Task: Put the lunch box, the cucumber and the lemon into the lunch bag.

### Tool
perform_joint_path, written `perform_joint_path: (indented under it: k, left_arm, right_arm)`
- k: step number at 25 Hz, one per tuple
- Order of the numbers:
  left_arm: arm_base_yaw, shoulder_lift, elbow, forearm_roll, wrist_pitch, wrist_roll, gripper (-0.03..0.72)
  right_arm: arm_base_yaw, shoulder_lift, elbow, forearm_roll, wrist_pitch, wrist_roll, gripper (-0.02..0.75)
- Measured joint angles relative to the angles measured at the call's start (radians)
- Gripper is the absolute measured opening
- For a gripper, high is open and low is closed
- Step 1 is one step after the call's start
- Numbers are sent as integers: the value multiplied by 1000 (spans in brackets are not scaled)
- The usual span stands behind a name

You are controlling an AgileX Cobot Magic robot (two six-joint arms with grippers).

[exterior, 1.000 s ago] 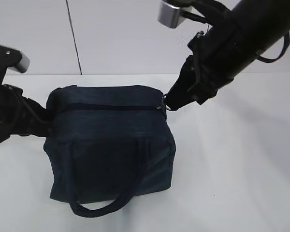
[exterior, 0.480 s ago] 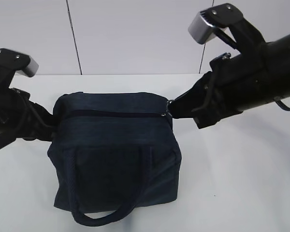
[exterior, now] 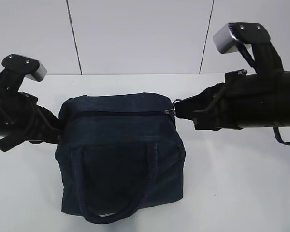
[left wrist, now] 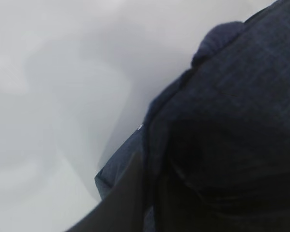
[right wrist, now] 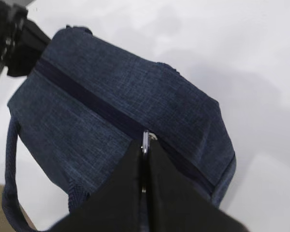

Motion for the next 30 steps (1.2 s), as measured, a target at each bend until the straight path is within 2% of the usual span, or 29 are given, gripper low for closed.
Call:
perform_joint_path:
  k: [2, 4, 10, 18, 24, 30]
  left_arm:
    - [0, 7, 0, -2, -4, 0, -4]
    - [0, 16, -4, -2, -14, 0, -4]
    - [0, 18, -4, 41, -40, 2, -4]
    - [0, 18, -4, 58, -44, 2, -4]
    - [0, 18, -4, 54, -52, 2, -4]
    - [0, 18, -4, 46, -52, 2, -4]
  right_arm:
    - [0, 0, 24, 129, -2, -71, 8]
    - [0, 0, 35, 204, -2, -100, 8]
    - [0, 0, 43, 248, 32, -92, 8]
    - [0, 0, 43, 259, 16, 206, 8]
    - [0, 0, 45, 386, 2, 363, 8]
    - [0, 0, 74, 416, -7, 575, 8]
